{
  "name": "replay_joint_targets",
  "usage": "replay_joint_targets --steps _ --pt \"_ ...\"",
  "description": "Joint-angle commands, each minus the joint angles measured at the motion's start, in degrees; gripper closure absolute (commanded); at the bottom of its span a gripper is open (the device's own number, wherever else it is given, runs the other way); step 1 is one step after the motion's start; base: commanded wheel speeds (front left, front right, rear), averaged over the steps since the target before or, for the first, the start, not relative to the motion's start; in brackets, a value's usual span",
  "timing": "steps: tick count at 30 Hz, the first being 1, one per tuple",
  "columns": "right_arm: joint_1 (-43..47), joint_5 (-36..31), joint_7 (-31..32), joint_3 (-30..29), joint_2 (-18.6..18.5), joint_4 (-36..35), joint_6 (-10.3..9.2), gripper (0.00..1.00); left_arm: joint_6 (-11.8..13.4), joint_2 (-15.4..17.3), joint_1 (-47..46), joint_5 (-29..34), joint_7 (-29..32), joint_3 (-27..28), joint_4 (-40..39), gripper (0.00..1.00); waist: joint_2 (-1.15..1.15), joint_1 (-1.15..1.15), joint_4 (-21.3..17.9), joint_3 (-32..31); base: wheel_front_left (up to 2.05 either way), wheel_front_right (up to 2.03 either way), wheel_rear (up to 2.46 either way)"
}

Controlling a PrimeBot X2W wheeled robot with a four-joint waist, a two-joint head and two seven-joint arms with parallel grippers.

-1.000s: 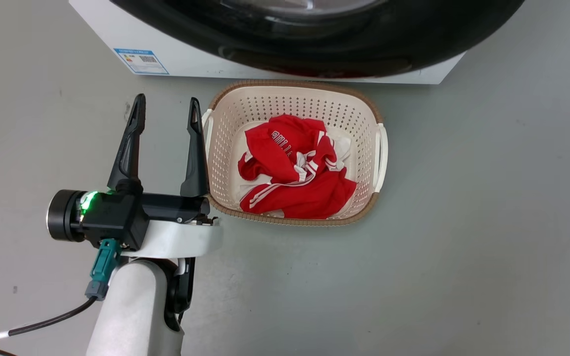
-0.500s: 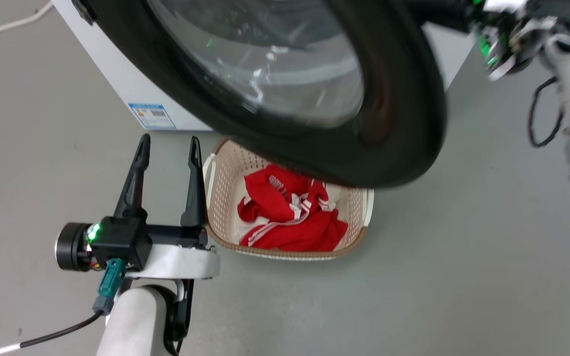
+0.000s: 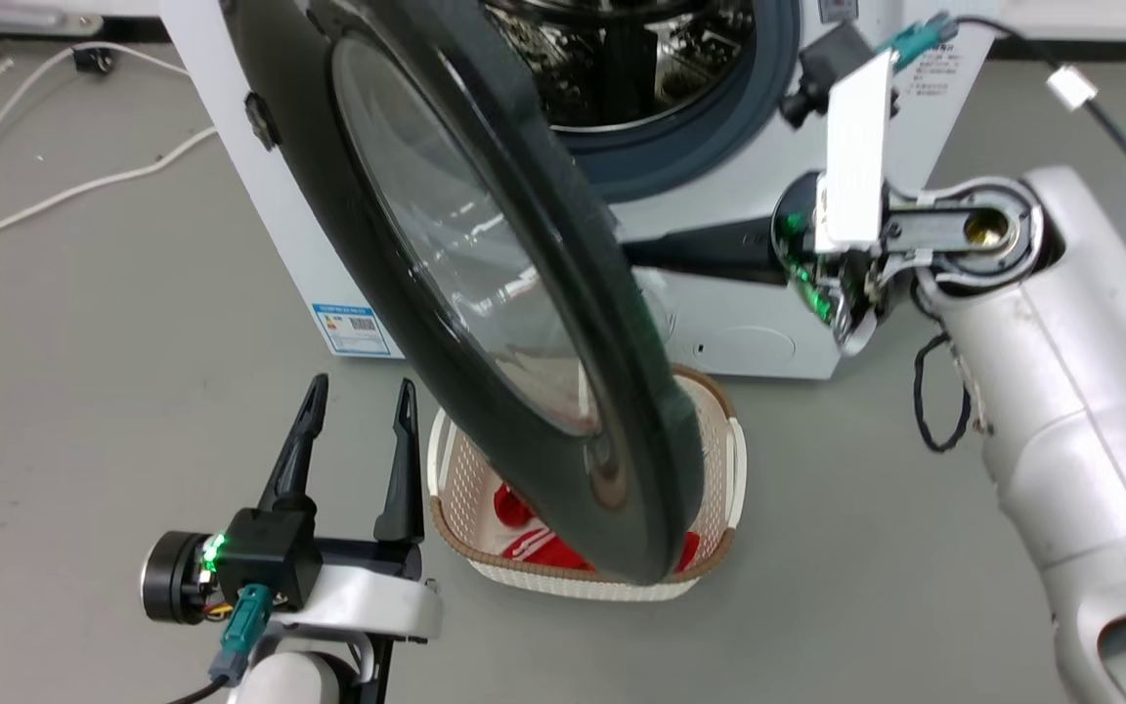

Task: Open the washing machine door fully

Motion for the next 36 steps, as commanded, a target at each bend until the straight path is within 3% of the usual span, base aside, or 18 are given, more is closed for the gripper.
replay_joint_targets --steps 1,9,13,21,27,29,30,31,36 --pt "1.5 0.4 0.2 0.2 0.4 -0.3 0.00 1.00 -0.1 0.0 0.6 -0.4 -0.1 -0.1 0.1 0.00 0.00 0.00 0.6 -1.1 0.00 0.00 0.00" --pt "7.6 1.6 -0.3 0.9 2.0 -2.8 0.00 1.00 0.2 0.0 2.6 -1.1 -0.1 -0.9 0.6 0.00 0.00 0.00 1.3 -3.8 0.00 0.00 0.00" --pt "10.5 2.1 -3.9 -0.1 2.4 -4.2 0.00 1.00 0.2 0.0 3.3 -1.2 -0.1 -0.9 0.7 0.00 0.00 0.00 1.1 -4.7 0.00 0.00 0.00" --pt "19.4 3.6 -26.9 -8.9 2.9 -6.5 0.00 1.00 0.9 0.0 3.7 -1.8 -0.1 -0.1 0.2 0.00 0.00 0.00 -0.3 -5.3 0.00 0.00 0.00" --pt "31.1 3.1 -41.7 -14.6 3.0 -14.8 0.00 1.00 1.5 0.0 3.9 -1.9 -0.1 0.9 -0.2 0.00 0.00 0.00 -1.8 -4.9 0.00 0.00 0.00" --pt "35.5 1.5 -46.2 -16.0 2.6 -17.7 0.00 0.63 1.5 0.0 4.0 -1.7 -0.1 1.4 -0.2 0.00 0.00 0.00 -2.2 -4.9 0.00 0.00 0.00" --pt "37.9 1.3 -48.5 -17.2 2.5 -19.4 0.00 0.26 1.5 0.0 4.0 -1.6 -0.1 1.6 -0.2 0.00 0.00 0.00 -2.3 -5.0 0.00 0.00 0.00" --pt "40.1 0.3 -50.6 -17.9 2.5 -21.1 0.01 0.00 1.6 0.0 4.1 -1.6 -0.1 1.7 -0.2 0.00 0.00 0.00 -2.5 -5.1 0.00 0.00 0.00" --pt "49.8 -7.8 -62.9 -21.1 1.7 -27.8 0.00 0.00 1.6 0.0 4.5 -1.5 -0.1 2.9 -0.2 0.00 0.00 0.00 -3.3 -5.7 0.00 0.00 0.00"
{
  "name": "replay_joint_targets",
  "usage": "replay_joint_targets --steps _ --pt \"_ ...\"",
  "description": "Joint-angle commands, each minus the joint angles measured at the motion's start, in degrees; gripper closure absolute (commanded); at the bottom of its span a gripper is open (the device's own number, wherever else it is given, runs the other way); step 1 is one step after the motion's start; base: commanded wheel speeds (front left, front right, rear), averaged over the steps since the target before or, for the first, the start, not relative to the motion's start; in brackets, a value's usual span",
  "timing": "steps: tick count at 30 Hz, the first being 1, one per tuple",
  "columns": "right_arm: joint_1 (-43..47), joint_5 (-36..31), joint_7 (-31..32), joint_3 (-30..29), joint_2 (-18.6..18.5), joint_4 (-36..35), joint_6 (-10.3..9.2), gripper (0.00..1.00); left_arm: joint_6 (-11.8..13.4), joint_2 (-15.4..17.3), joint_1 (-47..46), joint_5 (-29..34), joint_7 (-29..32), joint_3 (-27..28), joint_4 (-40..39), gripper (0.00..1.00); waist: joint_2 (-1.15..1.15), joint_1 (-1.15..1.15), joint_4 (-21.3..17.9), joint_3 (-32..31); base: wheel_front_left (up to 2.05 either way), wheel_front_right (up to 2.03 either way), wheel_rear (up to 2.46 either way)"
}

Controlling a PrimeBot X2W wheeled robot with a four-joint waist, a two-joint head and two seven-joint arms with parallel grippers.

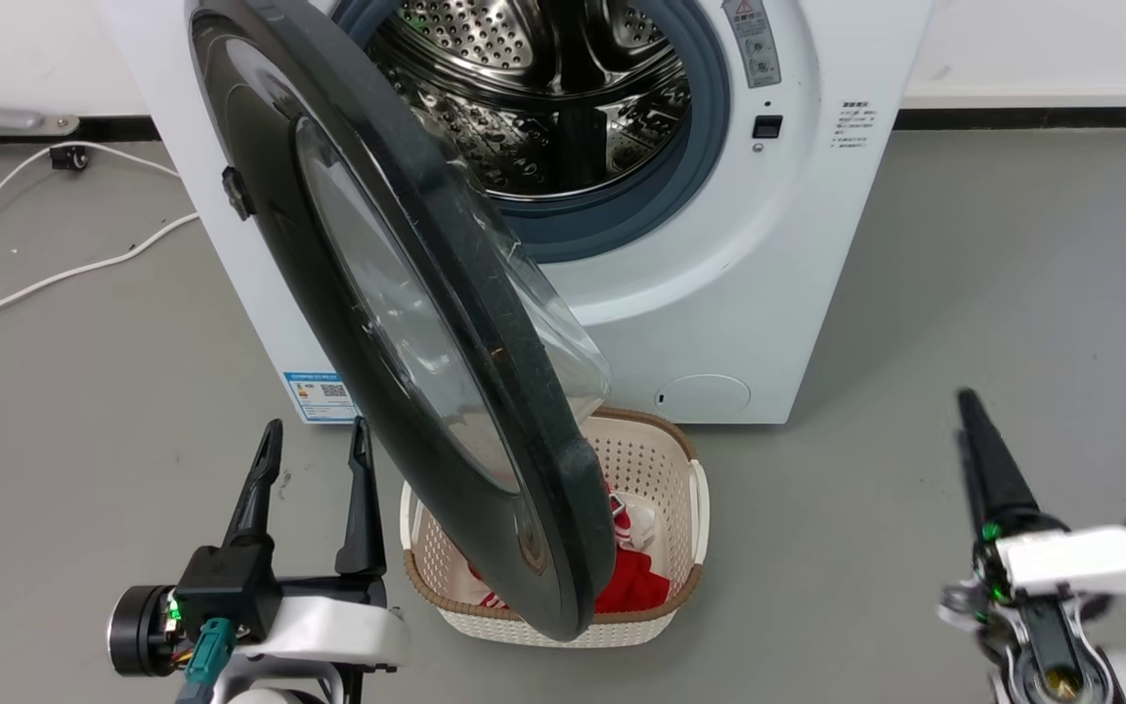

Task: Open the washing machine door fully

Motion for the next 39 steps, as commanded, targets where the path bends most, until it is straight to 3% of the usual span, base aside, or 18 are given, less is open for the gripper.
replay_joint_targets --steps 1,7,15,21,24,39 --pt "1.5 -2.8 -2.0 -0.2 -0.7 -1.1 0.01 0.00 0.1 0.0 0.7 0.3 -0.1 0.3 -0.1 0.00 0.00 0.01 -0.3 -0.2 0.00 0.00 0.00" --pt "6.5 -24.6 -13.4 -2.8 -1.7 -6.1 0.00 0.00 -0.1 0.0 1.6 0.8 -0.1 1.2 -0.3 0.00 0.00 0.01 -1.2 -1.0 0.00 0.00 0.00" --pt "8.9 -61.0 -15.1 -7.0 0.4 -17.8 -0.01 0.00 -0.7 0.0 1.6 1.1 -0.1 1.3 0.1 0.00 0.00 0.01 -1.1 -1.5 0.00 0.00 0.00" --pt "10.9 -76.2 -14.2 -3.5 1.0 -22.3 -0.01 0.00 -0.9 0.0 1.9 1.5 -0.1 1.2 0.0 0.00 0.00 0.01 -0.5 -1.7 0.00 0.00 0.00" --pt "12.0 -78.6 -13.5 -2.2 1.0 -21.8 -0.02 0.00 -1.0 0.0 2.1 1.6 -0.1 1.0 0.0 0.00 0.00 0.01 -0.3 -1.9 0.00 0.00 0.00" --pt "12.8 -74.8 -14.0 -2.2 1.0 -14.8 -0.02 0.00 -1.5 0.0 2.8 1.8 -0.1 1.0 0.4 0.00 0.00 0.01 -0.5 -2.8 0.00 0.00 0.00"
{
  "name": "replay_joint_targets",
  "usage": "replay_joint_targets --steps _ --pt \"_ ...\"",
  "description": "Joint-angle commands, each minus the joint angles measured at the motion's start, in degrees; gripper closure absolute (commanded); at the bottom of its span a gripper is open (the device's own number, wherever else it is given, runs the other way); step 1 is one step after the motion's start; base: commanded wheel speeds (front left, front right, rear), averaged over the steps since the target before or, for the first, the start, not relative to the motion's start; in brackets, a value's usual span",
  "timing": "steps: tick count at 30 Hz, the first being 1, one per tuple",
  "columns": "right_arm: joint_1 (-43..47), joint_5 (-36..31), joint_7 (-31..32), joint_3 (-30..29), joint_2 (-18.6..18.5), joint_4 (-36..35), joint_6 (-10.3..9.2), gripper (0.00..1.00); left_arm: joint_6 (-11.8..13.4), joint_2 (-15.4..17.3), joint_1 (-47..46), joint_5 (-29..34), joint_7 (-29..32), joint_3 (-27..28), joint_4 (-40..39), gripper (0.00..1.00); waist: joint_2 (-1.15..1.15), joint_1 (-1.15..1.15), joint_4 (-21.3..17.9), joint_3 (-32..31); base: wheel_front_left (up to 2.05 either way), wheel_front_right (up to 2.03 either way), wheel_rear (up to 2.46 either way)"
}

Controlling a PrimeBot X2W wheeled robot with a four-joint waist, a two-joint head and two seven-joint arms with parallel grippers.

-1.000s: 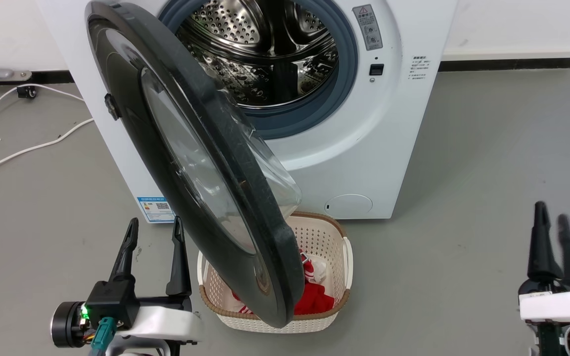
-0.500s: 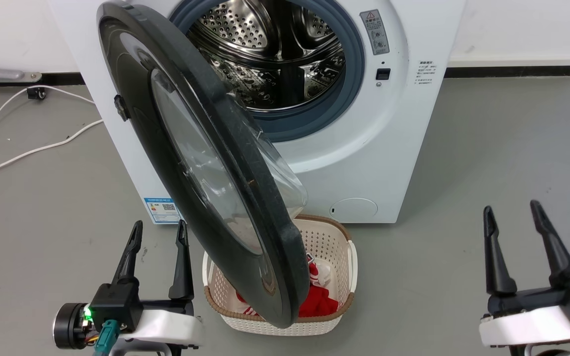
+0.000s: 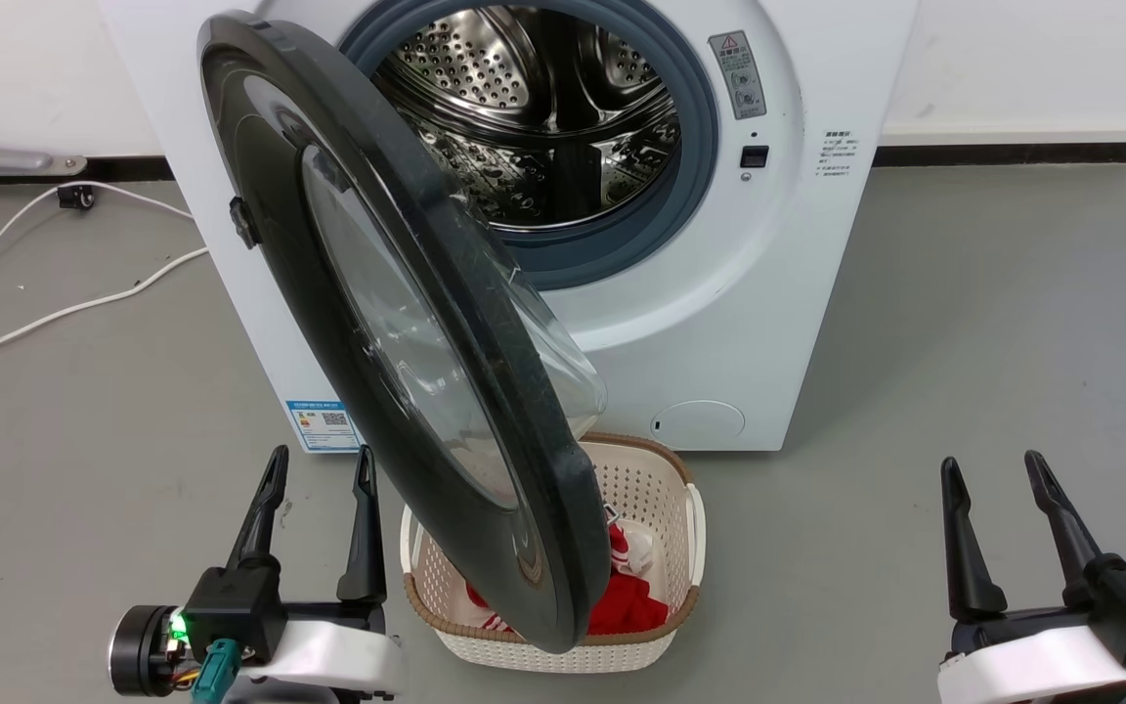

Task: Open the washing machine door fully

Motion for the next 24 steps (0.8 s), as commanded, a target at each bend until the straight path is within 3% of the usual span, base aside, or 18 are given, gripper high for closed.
replay_joint_targets --steps 1,7,8,9,10,19,24 --pt "-0.3 0.4 -0.3 0.0 0.1 0.3 -0.04 0.00 -0.1 0.0 0.6 -0.1 -0.1 0.1 0.1 0.00 0.00 0.00 0.0 -0.1 0.00 0.00 0.00" --pt "-0.7 1.0 -0.6 -0.2 0.2 1.1 -0.04 0.00 -0.6 0.0 0.4 -0.5 -0.1 0.0 0.0 0.00 0.00 0.00 -0.1 -0.2 0.00 0.00 0.00" --pt "-0.8 1.4 -0.7 -0.3 0.2 1.3 -0.04 0.00 -0.8 0.0 0.3 -0.5 -0.1 0.0 -0.1 0.85 0.00 0.00 -0.1 -0.1 0.00 0.00 0.00" --pt "-0.8 1.4 -0.7 -0.3 0.2 1.3 -0.04 0.00 -0.8 0.0 0.3 -0.5 -0.1 0.0 -0.1 0.85 0.00 0.00 -0.1 -0.1 0.00 0.00 0.00" --pt "-0.9 1.5 -0.8 -0.3 0.2 1.4 -0.04 0.00 -0.9 0.0 0.4 -0.6 -0.1 0.0 -0.1 1.00 0.00 0.00 -0.1 -0.1 0.00 0.00 0.00" --pt "-1.2 2.0 -1.1 -0.3 0.2 2.1 -0.04 0.00 -0.5 0.0 -0.2 -1.4 -0.1 0.2 -0.9 1.00 0.00 0.00 -0.2 0.1 0.00 0.00 0.00" --pt "-1.4 2.5 -1.1 -0.4 0.2 2.4 -0.04 0.00 0.1 0.0 -1.5 -0.8 -0.1 0.9 -5.9 1.00 0.00 0.00 -0.1 0.3 0.00 0.00 0.00"
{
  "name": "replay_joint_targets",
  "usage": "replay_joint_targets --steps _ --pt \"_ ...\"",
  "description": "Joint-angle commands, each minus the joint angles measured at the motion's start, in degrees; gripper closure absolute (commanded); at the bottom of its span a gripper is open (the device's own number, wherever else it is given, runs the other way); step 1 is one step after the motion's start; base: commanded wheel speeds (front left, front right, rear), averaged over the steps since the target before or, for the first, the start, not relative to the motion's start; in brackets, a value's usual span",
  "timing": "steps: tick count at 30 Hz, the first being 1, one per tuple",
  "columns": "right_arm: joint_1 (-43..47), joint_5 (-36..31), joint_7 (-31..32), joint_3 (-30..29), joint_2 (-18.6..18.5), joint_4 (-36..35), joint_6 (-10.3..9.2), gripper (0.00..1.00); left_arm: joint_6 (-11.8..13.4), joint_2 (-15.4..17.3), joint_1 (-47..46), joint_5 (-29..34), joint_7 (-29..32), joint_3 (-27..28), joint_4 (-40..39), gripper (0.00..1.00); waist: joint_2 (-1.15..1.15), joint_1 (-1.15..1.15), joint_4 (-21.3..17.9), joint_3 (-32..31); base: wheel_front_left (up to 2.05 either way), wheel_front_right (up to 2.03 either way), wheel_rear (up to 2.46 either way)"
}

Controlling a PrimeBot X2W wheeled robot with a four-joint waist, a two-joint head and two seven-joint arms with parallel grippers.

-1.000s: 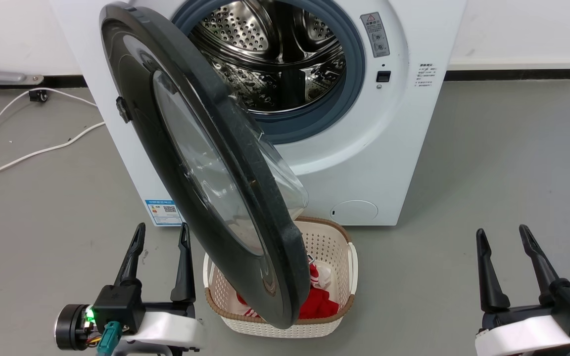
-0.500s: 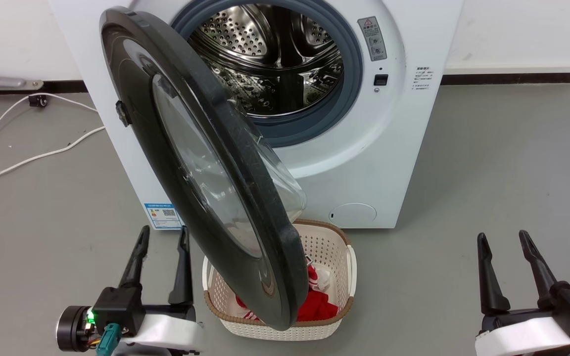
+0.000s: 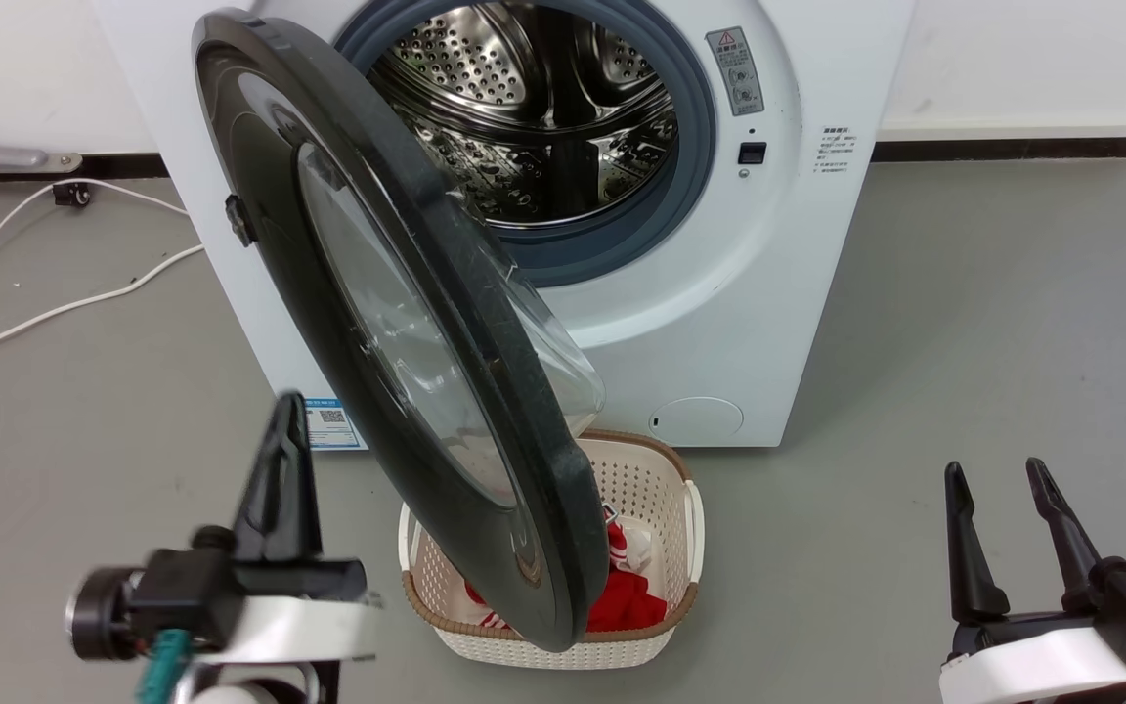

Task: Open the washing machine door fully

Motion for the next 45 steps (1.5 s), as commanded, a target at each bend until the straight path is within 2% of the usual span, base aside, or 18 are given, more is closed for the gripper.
replay_joint_targets --steps 1,11,15,20,23,27,34,40,45 --pt "-1.0 0.5 -0.2 -0.1 0.2 0.1 -0.04 0.00 0.3 0.0 -1.1 -0.5 -0.1 0.3 -1.4 1.00 0.00 0.00 0.1 0.1 0.00 0.00 0.00" --pt "-1.2 0.8 -0.4 0.1 0.2 0.4 -0.04 0.00 1.8 0.0 -4.5 2.6 -0.1 0.1 -21.9 1.00 0.00 0.00 0.2 0.2 0.00 0.00 0.00" --pt "-1.4 1.0 -0.4 0.2 0.1 0.6 -0.04 0.00 0.3 0.5 -6.4 5.3 -0.1 -2.5 -28.7 1.00 0.00 0.00 0.2 0.3 0.00 0.00 0.00" --pt "-1.6 1.3 -0.4 0.0 0.1 0.8 -0.04 0.00 -3.8 1.5 -8.9 6.6 -0.1 -10.2 -31.7 1.00 0.00 0.00 0.4 0.7 0.00 0.00 0.00" --pt "-1.8 1.2 -0.4 0.2 0.1 1.0 -0.04 0.00 -5.8 2.0 -9.1 6.2 -0.1 -15.7 -29.9 1.00 0.00 0.00 0.4 0.8 0.00 0.00 0.00" --pt "-2.0 1.3 -0.4 0.4 0.1 1.3 -0.04 0.00 -7.5 3.3 -6.0 4.1 -0.1 -23.7 -23.5 1.00 0.00 0.00 0.1 0.9 0.00 0.00 0.00" --pt "-1.2 1.6 -0.1 0.2 0.1 1.6 -0.03 0.00 -8.4 6.5 -0.7 0.1 -0.1 -34.1 -9.6 1.00 0.00 0.00 -0.1 1.1 0.00 0.00 0.00" --pt "-1.5 2.1 0.3 0.5 0.1 1.7 -0.03 0.00 -8.0 7.0 1.2 -1.7 -0.1 -34.9 -0.1 1.00 0.00 0.00 0.2 1.7 0.00 0.00 0.00" --pt "-2.3 2.3 0.3 0.5 0.1 2.0 -0.04 0.00 -6.3 4.3 -1.6 -2.3 -0.1 -32.8 5.2 1.00 0.00 0.00 0.3 2.3 0.00 0.00 0.00"
